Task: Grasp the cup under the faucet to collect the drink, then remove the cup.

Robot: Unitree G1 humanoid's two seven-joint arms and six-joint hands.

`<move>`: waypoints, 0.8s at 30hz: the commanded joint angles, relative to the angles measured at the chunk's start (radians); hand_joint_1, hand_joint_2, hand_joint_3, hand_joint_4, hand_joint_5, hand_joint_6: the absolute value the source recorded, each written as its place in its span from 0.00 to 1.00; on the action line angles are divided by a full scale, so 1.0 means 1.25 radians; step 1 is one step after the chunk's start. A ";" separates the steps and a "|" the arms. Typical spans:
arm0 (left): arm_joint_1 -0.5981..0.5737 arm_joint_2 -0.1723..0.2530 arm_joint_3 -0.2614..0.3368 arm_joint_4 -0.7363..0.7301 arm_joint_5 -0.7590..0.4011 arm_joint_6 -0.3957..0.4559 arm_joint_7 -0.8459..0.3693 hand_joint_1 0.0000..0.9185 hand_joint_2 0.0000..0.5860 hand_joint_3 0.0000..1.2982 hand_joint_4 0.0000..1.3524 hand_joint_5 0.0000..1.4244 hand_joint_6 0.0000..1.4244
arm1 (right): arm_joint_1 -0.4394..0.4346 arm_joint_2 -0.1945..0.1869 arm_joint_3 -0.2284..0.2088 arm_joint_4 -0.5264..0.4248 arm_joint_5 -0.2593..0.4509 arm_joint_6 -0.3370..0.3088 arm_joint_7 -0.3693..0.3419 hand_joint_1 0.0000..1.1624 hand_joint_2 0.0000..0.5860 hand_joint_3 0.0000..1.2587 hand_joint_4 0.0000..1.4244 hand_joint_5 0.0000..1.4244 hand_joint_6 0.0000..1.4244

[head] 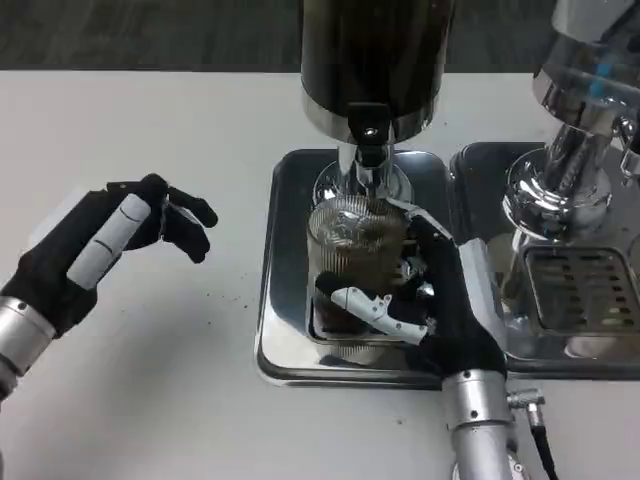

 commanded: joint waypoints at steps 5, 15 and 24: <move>0.011 0.003 -0.003 0.007 0.004 -0.009 0.003 0.00 0.29 0.54 0.55 0.51 0.43 | 0.029 -0.004 -0.010 -0.010 -0.010 -0.035 -0.069 0.69 0.34 0.43 0.50 0.61 0.84; 0.002 -0.001 -0.006 0.011 0.001 -0.008 -0.002 0.00 0.31 0.52 0.55 0.51 0.43 | 0.066 -0.013 -0.031 -0.058 -0.008 -0.057 -0.109 0.69 0.34 0.46 0.52 0.63 0.86; 0.001 -0.003 -0.009 0.011 0.000 -0.012 -0.004 0.00 0.31 0.52 0.55 0.51 0.43 | 0.128 -0.022 -0.056 -0.137 -0.007 -0.074 -0.122 0.69 0.35 0.46 0.52 0.64 0.86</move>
